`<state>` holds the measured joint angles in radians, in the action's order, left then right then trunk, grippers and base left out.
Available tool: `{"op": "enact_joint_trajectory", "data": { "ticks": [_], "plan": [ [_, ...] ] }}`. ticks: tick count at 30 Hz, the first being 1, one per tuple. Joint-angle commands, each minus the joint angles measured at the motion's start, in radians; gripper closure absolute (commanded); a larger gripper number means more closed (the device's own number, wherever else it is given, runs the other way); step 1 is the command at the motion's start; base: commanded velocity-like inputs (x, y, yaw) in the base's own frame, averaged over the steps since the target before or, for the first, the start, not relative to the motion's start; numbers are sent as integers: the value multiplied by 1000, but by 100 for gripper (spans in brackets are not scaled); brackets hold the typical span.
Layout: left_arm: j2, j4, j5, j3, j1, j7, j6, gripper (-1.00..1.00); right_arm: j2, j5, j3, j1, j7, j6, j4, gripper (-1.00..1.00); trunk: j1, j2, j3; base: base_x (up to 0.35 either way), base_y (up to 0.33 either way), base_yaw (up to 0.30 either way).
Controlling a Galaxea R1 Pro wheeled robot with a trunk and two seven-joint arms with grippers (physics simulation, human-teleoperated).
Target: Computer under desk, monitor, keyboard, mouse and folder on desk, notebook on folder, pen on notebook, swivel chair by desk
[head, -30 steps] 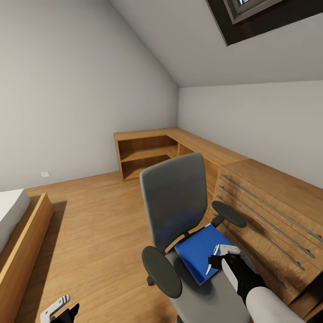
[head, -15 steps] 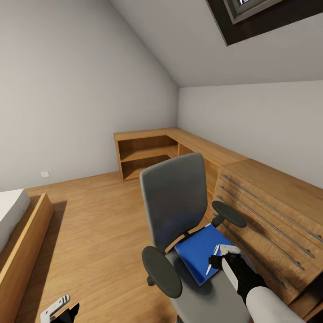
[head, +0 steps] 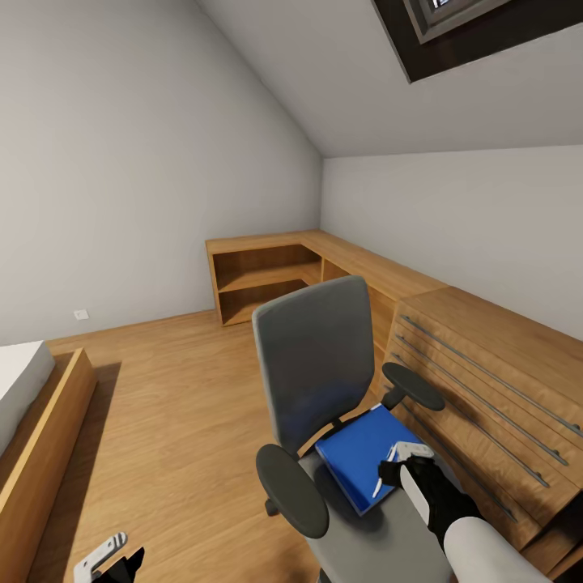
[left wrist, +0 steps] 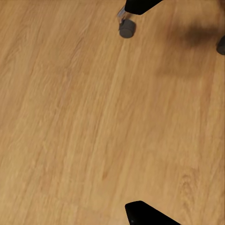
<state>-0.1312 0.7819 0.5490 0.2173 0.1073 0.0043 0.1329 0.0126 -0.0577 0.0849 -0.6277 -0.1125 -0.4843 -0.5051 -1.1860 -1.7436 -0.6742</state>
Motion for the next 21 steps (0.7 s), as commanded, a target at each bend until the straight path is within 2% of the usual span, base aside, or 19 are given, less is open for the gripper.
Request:
{"op": "enact_joint_trajectory", "data": {
  "ticks": [1, 21],
  "plan": [
    [1, 2, 10, 1, 0, 0, 7, -100, 0, 1, 1, 0, -6, -8, 34, 100, 0, 0, -1, 0, 0, 0],
    [9, 2, 9, 2, 0, 0, 5, -100, 0, 2, 20, 0, -7, -16, 34, 100, 0, 0, -1, 0, 0, 0]
  ]
}}
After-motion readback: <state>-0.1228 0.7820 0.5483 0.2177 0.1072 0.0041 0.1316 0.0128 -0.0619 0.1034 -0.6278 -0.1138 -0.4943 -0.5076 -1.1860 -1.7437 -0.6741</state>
